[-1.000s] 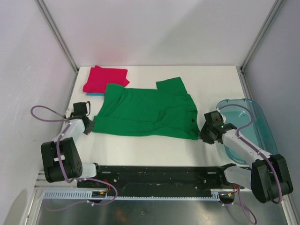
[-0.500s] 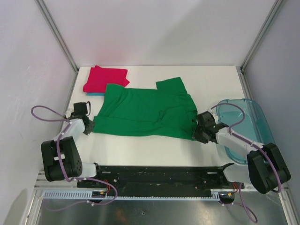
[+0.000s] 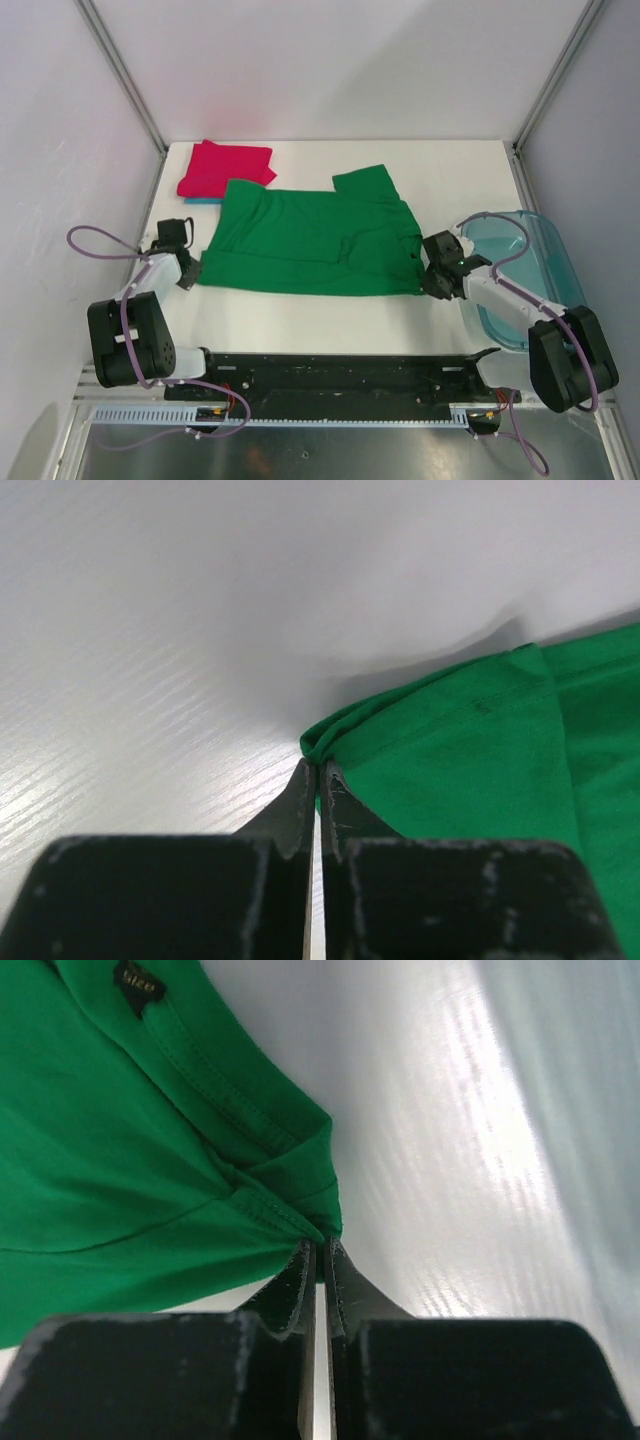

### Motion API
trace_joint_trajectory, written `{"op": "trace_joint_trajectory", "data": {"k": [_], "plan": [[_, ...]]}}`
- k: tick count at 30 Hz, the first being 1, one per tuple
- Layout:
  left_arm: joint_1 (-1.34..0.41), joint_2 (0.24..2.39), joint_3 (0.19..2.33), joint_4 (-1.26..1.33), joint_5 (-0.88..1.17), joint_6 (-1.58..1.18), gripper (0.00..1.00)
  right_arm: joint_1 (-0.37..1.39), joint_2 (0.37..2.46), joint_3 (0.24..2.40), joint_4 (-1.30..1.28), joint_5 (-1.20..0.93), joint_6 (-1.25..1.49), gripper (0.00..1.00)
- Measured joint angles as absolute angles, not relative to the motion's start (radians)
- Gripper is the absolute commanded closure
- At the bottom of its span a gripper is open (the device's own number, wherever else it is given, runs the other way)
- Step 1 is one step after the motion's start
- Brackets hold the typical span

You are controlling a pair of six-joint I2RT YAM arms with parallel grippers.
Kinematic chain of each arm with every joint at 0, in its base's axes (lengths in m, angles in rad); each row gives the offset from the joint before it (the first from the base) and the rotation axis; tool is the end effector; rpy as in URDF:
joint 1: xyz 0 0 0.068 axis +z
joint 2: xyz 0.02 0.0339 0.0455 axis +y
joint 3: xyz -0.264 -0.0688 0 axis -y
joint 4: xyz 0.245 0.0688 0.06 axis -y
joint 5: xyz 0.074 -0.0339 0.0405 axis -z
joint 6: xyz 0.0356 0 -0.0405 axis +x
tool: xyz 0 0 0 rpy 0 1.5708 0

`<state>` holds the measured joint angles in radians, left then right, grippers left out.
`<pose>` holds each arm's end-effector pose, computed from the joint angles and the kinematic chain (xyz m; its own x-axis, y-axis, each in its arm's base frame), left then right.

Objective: Fold and stack the t-shirts
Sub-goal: Fold the flattened tshirt in 1/3 of the way

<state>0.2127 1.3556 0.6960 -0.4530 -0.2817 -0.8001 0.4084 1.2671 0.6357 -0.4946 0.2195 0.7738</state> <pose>0.2343 0.0607 0.1717 -0.3790 -0.7869 -0.4870 -0.8539 0.5002 -0.1437 0.2059 0.0807 0.1711 -0.8034 0.3956 -0.4451 0.3632 0.9178 0.1601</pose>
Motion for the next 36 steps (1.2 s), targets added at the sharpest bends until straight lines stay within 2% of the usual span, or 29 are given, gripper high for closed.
{"op": "trace_joint_trajectory", "data": {"k": [10,17,28,29,31,34,36], "plan": [[0.213,1.269,0.657,-0.515,-0.273,-0.831,1.00,0.329,1.209,0.648,-0.613,0.171,0.757,1.00],[0.213,1.119,0.566,-0.616,-0.281,-0.891,1.00,0.281,1.164,0.648,-0.721,0.091,0.801,1.00],[0.209,0.927,0.509,-0.791,-0.286,-0.998,1.00,0.257,0.986,0.648,-0.962,0.035,0.891,0.98],[0.207,0.924,0.509,-0.808,-0.286,-1.010,0.98,0.256,0.970,0.648,-0.983,0.033,0.896,0.95],[0.205,0.924,0.509,-0.831,-0.286,-1.028,0.85,0.252,0.943,0.648,-1.018,0.027,0.903,0.82],[0.205,0.924,0.509,-0.863,-0.288,-1.050,0.54,0.247,0.913,0.648,-1.055,0.017,0.912,0.54],[0.205,0.923,0.511,-0.880,-0.287,-1.054,0.40,0.243,0.890,0.648,-1.071,0.016,0.912,0.45]]}}
